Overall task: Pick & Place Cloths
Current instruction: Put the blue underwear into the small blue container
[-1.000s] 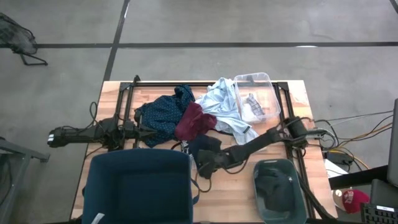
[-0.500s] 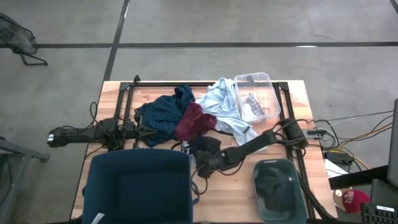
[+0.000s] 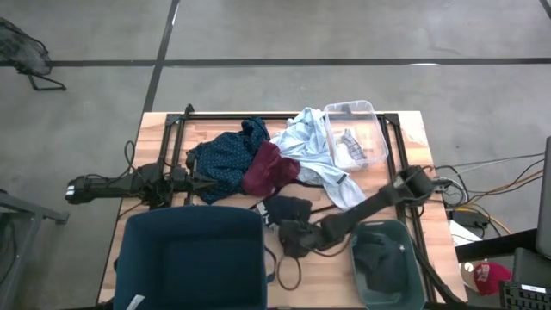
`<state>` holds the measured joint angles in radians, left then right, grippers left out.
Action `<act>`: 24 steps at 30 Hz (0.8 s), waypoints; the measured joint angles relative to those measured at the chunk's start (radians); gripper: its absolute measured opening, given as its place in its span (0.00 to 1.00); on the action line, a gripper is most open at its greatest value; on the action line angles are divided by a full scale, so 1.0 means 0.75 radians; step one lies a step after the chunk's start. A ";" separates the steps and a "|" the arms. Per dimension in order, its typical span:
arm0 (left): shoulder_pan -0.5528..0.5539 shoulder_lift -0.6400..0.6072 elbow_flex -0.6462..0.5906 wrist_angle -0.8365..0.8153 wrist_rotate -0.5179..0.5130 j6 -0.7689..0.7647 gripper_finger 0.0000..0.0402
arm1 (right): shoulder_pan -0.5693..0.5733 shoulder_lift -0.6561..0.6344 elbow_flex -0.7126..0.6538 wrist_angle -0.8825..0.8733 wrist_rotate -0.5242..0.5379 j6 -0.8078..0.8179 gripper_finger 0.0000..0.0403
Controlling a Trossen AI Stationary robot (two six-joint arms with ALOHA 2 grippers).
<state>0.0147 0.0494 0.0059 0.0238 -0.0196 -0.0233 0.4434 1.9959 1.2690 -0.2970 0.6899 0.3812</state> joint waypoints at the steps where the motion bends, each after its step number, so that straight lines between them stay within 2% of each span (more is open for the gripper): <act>1: 0.000 0.000 0.000 0.000 0.000 0.000 0.06 | 0.020 -0.020 0.000 -0.014 0.034 0.013 0.04; 5: 0.000 0.000 0.000 0.000 0.000 0.000 0.06 | 0.104 -0.105 -0.007 -0.077 0.176 0.043 0.04; 8: -0.001 0.000 0.000 0.000 0.000 0.000 0.06 | 0.155 -0.179 -0.012 -0.099 0.233 0.052 0.04; 15: 0.000 0.000 0.000 0.000 0.000 0.000 0.06 | 0.264 -0.357 -0.016 -0.135 0.304 0.051 0.04; 24: 0.000 0.000 0.000 0.001 0.000 0.000 0.06 | 0.408 -0.558 -0.031 -0.157 0.307 0.043 0.04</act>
<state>0.0145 0.0494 0.0059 0.0242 -0.0196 -0.0233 0.7495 1.5777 1.2454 -0.4150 0.9199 0.4132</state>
